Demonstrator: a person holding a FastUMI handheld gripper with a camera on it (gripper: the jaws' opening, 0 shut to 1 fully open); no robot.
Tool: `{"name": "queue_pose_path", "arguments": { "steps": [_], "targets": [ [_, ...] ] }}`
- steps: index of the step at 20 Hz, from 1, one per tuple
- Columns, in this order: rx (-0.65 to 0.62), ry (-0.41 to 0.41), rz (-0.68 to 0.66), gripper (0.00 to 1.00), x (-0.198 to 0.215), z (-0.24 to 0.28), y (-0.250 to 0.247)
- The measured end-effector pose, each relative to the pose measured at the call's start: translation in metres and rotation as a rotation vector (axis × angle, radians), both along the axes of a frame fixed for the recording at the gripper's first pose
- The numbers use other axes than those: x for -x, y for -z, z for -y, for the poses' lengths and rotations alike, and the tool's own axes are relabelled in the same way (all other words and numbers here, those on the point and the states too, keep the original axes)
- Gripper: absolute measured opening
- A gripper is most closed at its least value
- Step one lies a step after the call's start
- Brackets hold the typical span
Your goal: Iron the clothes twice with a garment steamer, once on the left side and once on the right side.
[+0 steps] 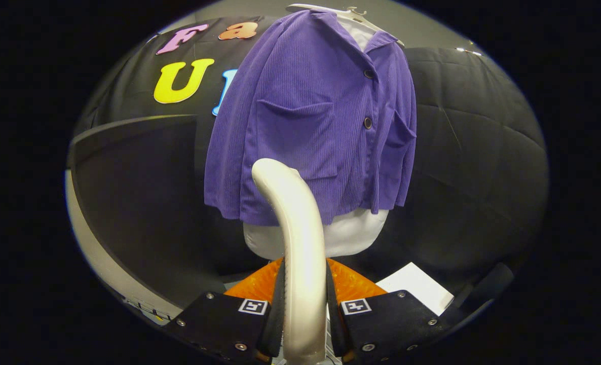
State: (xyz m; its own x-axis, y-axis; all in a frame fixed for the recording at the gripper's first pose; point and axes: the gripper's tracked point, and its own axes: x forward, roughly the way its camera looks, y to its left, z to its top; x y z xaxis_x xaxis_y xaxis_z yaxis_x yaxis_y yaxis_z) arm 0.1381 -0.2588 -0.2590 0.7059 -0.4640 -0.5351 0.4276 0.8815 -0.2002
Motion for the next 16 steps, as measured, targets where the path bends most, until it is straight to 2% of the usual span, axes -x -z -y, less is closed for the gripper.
{"name": "queue_pose_path", "arguments": {
  "steps": [5, 16],
  "targets": [
    [-0.006, 0.001, 0.008, 0.38, 0.026, -0.003, -0.011],
    [0.114, 0.072, 0.306, 0.38, 0.048, 0.024, -0.187]
  ]
}}
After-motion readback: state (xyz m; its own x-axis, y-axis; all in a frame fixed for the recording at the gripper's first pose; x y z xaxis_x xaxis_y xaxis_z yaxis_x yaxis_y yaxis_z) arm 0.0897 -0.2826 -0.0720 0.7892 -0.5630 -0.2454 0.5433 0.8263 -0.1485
